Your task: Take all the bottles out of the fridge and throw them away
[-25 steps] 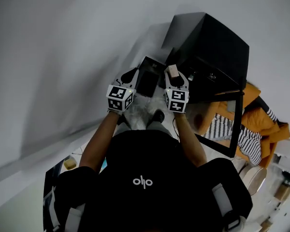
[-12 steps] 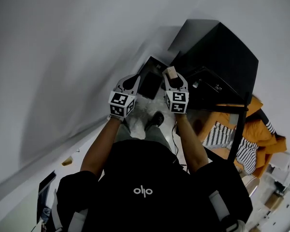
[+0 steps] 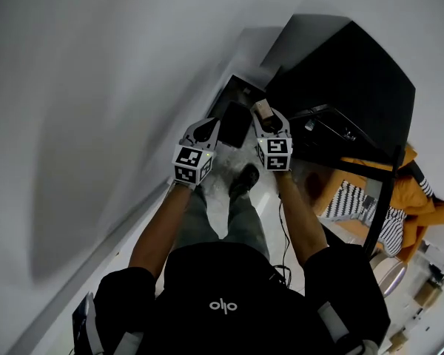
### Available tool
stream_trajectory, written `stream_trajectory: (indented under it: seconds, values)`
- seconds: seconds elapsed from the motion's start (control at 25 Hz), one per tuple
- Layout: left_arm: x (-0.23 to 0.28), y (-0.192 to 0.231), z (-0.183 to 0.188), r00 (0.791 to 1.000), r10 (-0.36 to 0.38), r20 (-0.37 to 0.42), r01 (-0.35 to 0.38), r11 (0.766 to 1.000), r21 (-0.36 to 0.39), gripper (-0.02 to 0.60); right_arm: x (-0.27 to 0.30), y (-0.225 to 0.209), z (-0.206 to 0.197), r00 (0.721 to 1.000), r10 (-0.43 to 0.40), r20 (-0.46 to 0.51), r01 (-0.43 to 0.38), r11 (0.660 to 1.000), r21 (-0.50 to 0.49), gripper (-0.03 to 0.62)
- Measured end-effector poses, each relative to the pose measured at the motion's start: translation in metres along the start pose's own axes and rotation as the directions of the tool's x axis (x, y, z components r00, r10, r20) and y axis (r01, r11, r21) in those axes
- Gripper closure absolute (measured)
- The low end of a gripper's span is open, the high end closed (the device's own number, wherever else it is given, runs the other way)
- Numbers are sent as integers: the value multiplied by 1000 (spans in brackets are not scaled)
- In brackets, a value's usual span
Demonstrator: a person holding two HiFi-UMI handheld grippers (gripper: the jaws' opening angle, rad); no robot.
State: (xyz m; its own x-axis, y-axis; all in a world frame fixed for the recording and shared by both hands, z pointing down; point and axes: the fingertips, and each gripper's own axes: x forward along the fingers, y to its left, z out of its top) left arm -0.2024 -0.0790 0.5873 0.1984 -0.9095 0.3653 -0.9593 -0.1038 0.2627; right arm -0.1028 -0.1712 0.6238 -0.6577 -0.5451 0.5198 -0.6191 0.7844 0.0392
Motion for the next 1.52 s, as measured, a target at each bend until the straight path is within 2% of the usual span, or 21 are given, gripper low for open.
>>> stream_trajectory:
  seconds: [0.4,0.64,0.88,1.04,1.2,1.28,1.52]
  values:
    - [36,11,-41,999,-29,-27,29,999,-13,581,53,-2,-76,996,25,-82,-21,999,40,407]
    - [70,34,-95,998,-32,-61,30,999,-33,581,109,7,-152,987,52,-151,-40,996,78,405]
    - [98,53,-155,994,-33,-106,28,999,-46,581,160,22,-239,969,80,-235,-62,994,87,405]
    - [106,59,-183,991,-28,-129,20,998,-62,581,184,25,-281,955,98,-282,-74,993,93,405]
    - [106,61,-198,988,-21,-150,9,997,-74,581,194,29,-293,947,118,-299,-89,990,108,398]
    - [106,59,-198,988,-19,-155,6,997,-81,581,193,29,-291,947,118,-299,-86,989,118,358]
    - [101,42,-166,991,-33,-131,23,997,-77,581,160,21,-260,959,99,-266,-62,988,144,342]
